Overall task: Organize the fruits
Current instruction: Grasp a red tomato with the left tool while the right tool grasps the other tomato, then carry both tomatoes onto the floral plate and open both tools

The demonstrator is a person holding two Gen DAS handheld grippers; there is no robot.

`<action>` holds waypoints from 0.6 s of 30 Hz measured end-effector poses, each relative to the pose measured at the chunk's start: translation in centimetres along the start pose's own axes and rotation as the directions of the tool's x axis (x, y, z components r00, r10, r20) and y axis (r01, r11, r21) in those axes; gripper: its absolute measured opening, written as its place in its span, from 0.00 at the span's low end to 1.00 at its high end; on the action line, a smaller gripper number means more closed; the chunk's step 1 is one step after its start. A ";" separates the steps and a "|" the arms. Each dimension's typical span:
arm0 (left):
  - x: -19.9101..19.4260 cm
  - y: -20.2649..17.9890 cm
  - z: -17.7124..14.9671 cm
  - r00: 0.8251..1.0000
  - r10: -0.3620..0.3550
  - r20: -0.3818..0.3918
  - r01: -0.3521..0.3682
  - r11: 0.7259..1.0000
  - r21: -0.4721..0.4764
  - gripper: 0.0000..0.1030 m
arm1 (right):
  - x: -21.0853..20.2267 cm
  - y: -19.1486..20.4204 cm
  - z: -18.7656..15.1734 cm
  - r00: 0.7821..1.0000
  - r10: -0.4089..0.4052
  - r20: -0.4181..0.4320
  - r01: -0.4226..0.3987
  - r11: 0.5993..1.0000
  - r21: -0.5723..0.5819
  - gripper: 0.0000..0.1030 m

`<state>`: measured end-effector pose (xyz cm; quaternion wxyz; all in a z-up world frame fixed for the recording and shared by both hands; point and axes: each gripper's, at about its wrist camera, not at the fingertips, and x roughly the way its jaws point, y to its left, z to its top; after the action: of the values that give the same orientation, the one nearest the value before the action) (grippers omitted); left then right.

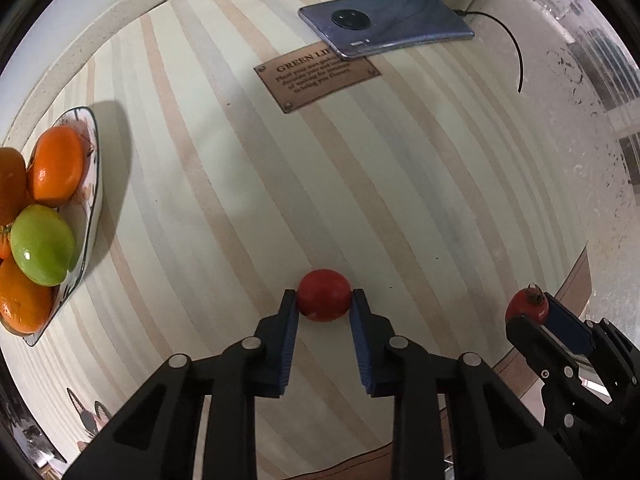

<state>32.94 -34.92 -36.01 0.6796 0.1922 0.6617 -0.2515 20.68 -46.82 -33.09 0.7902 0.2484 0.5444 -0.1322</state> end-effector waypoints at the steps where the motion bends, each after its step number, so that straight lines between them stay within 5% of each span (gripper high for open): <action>1: -0.2 0.3 -0.1 1.000 -0.012 0.006 0.012 1.000 -0.013 0.23 | -0.2 0.1 -0.1 1.000 0.001 0.002 -0.001 1.000 -0.002 0.34; 8: -3.4 4.3 -2.0 0.995 -0.087 0.053 0.093 0.989 -0.117 0.23 | -1.9 2.2 0.2 0.999 0.049 0.025 -0.048 0.998 -0.032 0.34; 14: -9.1 10.9 -5.0 0.974 -0.176 0.143 0.209 0.944 -0.256 0.23 | -3.2 7.4 0.7 0.987 0.160 0.023 -0.157 0.982 -0.101 0.33; 18: -12.7 15.3 -8.5 0.962 -0.169 0.214 0.237 0.906 -0.350 0.23 | -3.7 12.2 1.4 0.966 0.259 0.005 -0.255 0.954 -0.155 0.33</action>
<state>35.24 -16.49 -24.88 0.7303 -0.0336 0.6500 -0.2072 26.33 -37.53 -26.22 0.8243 0.2540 0.5058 0.0109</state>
